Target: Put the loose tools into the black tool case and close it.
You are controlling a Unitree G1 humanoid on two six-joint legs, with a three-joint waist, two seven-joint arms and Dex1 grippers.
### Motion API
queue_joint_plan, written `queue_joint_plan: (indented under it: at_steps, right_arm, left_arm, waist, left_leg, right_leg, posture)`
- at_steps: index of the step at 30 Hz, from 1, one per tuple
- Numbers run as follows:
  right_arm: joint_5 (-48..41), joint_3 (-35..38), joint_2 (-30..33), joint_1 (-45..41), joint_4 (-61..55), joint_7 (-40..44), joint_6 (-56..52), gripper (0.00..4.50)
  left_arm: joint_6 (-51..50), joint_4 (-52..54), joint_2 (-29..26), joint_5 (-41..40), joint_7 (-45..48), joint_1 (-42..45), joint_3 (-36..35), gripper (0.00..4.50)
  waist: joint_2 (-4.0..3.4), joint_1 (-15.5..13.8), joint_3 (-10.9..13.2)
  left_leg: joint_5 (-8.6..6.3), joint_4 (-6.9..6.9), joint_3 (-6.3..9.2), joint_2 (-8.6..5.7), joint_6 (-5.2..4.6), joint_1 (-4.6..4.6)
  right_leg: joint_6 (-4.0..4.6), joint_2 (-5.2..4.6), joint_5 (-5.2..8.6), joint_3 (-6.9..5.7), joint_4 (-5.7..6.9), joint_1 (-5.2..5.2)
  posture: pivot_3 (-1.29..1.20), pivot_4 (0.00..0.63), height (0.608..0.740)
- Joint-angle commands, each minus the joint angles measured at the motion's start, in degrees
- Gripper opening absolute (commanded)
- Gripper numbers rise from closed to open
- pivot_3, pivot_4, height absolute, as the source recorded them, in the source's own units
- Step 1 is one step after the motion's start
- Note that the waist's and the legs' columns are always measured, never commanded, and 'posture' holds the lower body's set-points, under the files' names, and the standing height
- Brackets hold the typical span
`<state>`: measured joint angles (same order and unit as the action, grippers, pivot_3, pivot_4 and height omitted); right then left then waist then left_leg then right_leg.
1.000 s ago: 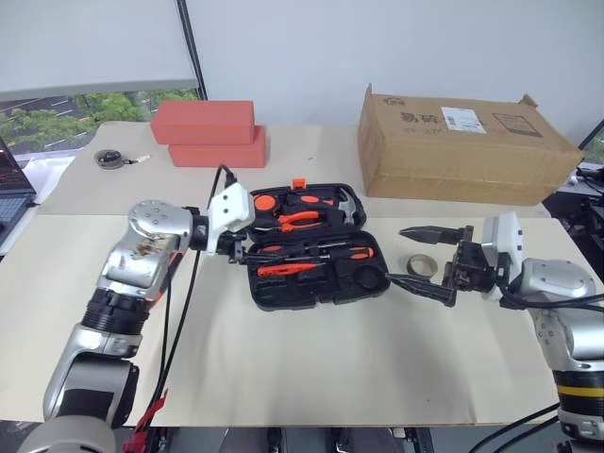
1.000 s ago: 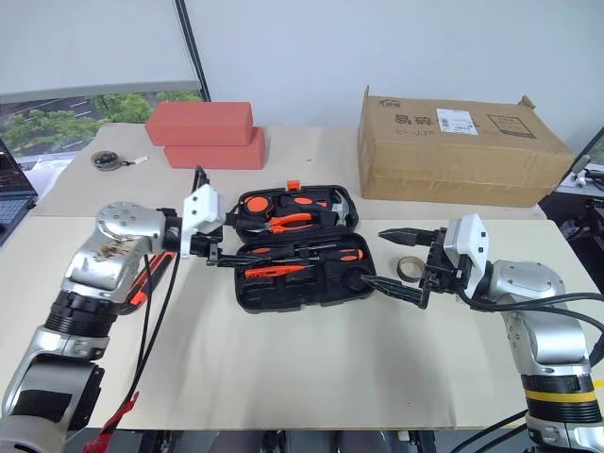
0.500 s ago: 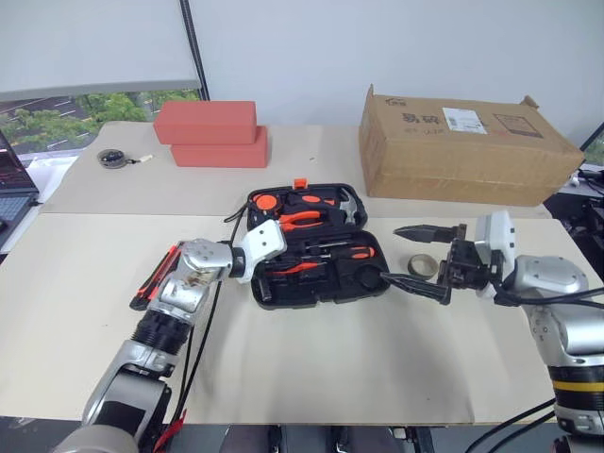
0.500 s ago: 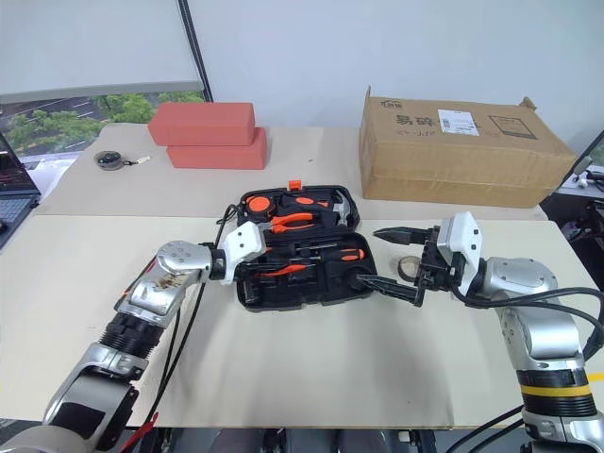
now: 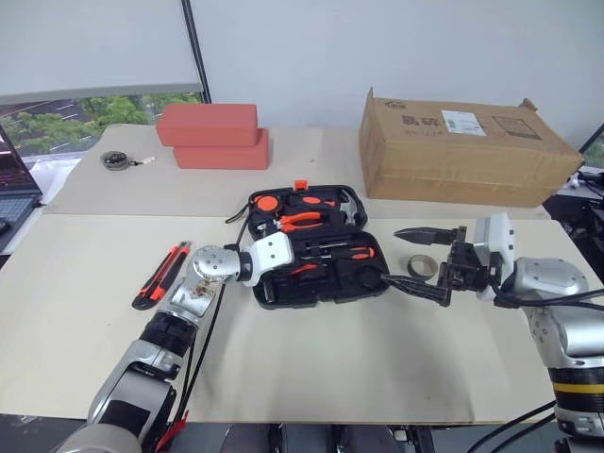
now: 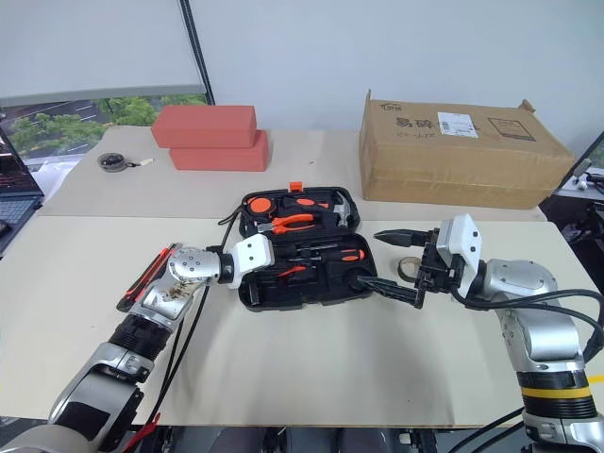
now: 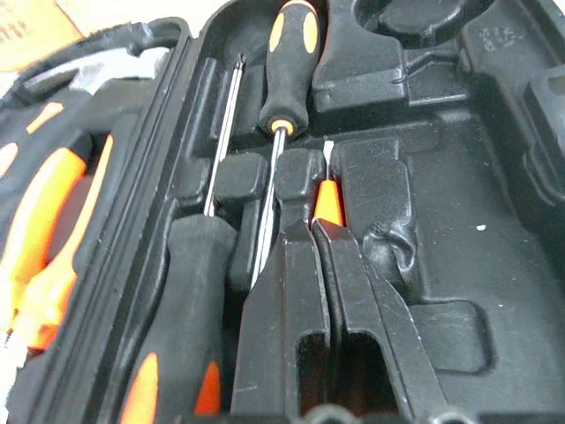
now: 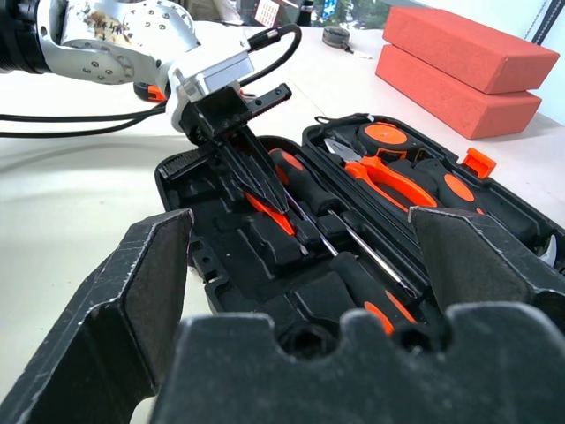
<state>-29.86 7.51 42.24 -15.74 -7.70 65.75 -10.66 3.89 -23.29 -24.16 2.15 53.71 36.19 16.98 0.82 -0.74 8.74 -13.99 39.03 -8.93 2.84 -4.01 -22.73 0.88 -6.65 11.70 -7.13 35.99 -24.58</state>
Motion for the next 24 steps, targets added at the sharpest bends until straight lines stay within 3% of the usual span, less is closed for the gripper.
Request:
queue_joint_plan:
  at_steps: [1, 7, 11, 19, 20, 24]
  right_arm:
    - [0.3, 1.3, 0.8, 0.1, -1.2, -0.6, 0.4, 4.5]
    - [0.1, 1.1, 0.7, 0.0, -1.8, -0.6, 0.0, 4.5]
    - [-1.2, 0.7, -0.2, -0.7, -2.6, -0.4, -0.3, 4.5]
    - [-2.7, -0.8, -2.5, -2.9, -2.1, 0.0, -0.9, 4.5]
    - [-2.6, -1.2, -2.7, -3.3, -1.7, 0.5, -0.9, 4.5]
    - [-3.2, -2.0, -3.2, -4.5, -0.2, 3.0, -1.1, 4.5]
  left_arm:
    - [-1.5, -2.3, 0.0, -1.5, -0.2, 0.4, -2.4, 0.1]
    - [-8.2, 5.4, -1.5, -11.1, 1.2, 0.8, -11.0, 0.1]
    - [-14.3, 10.0, -4.6, -14.4, -4.9, -0.5, -19.3, 1.12]
    - [-26.6, 26.0, -13.2, -17.5, -11.4, -17.6, -32.3, 4.12]
    - [-26.7, 26.9, -13.8, -17.2, -11.8, -20.3, -33.4, 4.37]
    - [-28.4, 29.2, -13.7, -16.4, -15.8, -26.6, -36.3, 4.37]
  waist:
    - [0.0, 0.1, 0.0]
    - [0.01, 0.2, 0.0]
    - [0.01, 0.3, 0.0]
    - [0.02, 0.7, 0.0]
    - [0.04, 0.7, 0.0]
    - [0.04, -0.2, 0.0]
  left_leg:
    - [0.0, 0.0, 0.01, 0.0, 0.0, 0.01]
    - [0.08, 0.0, 0.02, 0.01, -0.05, -0.27]
    - [0.34, -0.02, -0.02, 0.0, 0.27, -0.52]
    - [0.27, -0.08, -0.06, -0.01, 0.19, -0.45]
    - [0.25, -0.07, -0.06, -0.01, 0.16, -0.46]
    - [-0.11, -0.07, 0.01, 0.0, 0.44, -0.46]
  right_leg:
    - [-0.01, -0.01, -0.01, 0.0, 0.0, 0.01]
    - [-0.03, 0.03, -0.04, 0.0, 0.02, -0.27]
    - [0.19, 0.06, -0.17, 0.02, 0.01, -0.5]
    - [-0.03, 0.03, -0.05, 0.06, -0.08, -0.45]
    - [-0.03, 0.02, -0.05, 0.04, -0.07, -0.45]
    - [-0.02, -0.09, -0.05, -0.03, -0.06, -0.47]
  posture:
    - [0.0, 0.15, 0.712]
    - [0.0, 0.15, 0.712]
    - [0.0, 0.15, 0.712]
    - [0.0, 0.15, 0.712]
    - [0.0, 0.15, 0.712]
    - [0.0, 0.15, 0.712]
